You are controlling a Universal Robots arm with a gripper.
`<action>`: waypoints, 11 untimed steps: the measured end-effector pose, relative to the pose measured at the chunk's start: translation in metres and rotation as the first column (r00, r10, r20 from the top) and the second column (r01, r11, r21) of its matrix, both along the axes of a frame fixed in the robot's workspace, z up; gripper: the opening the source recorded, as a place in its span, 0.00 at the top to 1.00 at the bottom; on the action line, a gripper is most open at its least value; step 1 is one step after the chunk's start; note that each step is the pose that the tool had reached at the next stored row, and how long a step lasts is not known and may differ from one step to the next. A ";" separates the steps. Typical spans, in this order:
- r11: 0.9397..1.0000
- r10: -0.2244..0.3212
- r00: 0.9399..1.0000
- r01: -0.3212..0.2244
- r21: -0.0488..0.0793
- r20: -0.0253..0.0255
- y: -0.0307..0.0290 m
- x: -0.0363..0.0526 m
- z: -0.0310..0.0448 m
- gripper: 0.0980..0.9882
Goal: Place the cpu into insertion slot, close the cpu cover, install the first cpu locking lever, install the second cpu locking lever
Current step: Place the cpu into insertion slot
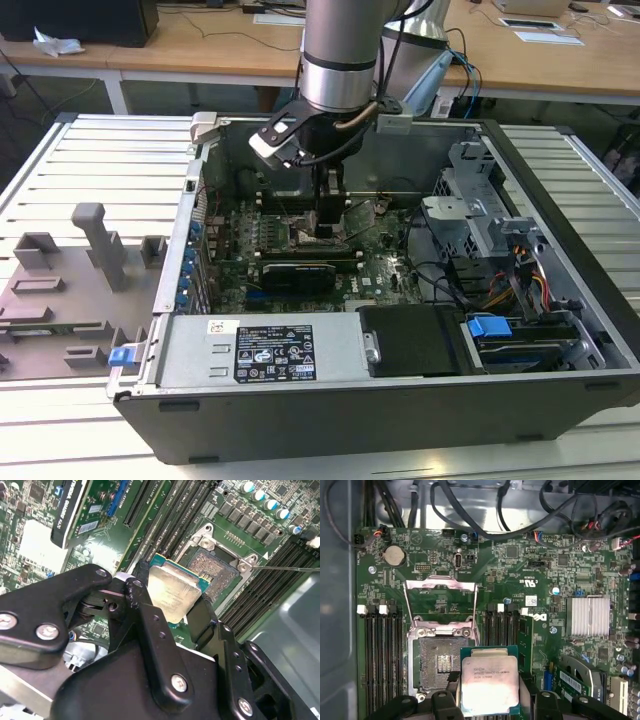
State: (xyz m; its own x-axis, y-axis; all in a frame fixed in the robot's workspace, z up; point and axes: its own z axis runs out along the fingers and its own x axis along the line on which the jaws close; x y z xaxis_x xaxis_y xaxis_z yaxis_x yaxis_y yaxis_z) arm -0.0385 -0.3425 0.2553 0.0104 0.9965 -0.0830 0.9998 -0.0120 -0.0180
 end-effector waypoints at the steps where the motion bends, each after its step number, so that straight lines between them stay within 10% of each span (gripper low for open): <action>1: 1.000 -0.007 1.000 0.007 0.000 0.000 0.0000 0.0000 0.0000 0.50; 11: 0.988 -0.157 0.988 0.157 -0.005 0.000 0.0000 0.0000 0.0000 0.50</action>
State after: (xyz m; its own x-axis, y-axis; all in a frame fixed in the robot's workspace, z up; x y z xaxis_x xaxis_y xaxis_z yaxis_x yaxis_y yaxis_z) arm -0.0385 -0.3425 0.2553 0.1671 0.9820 -0.0881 0.9854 -0.1693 -0.0176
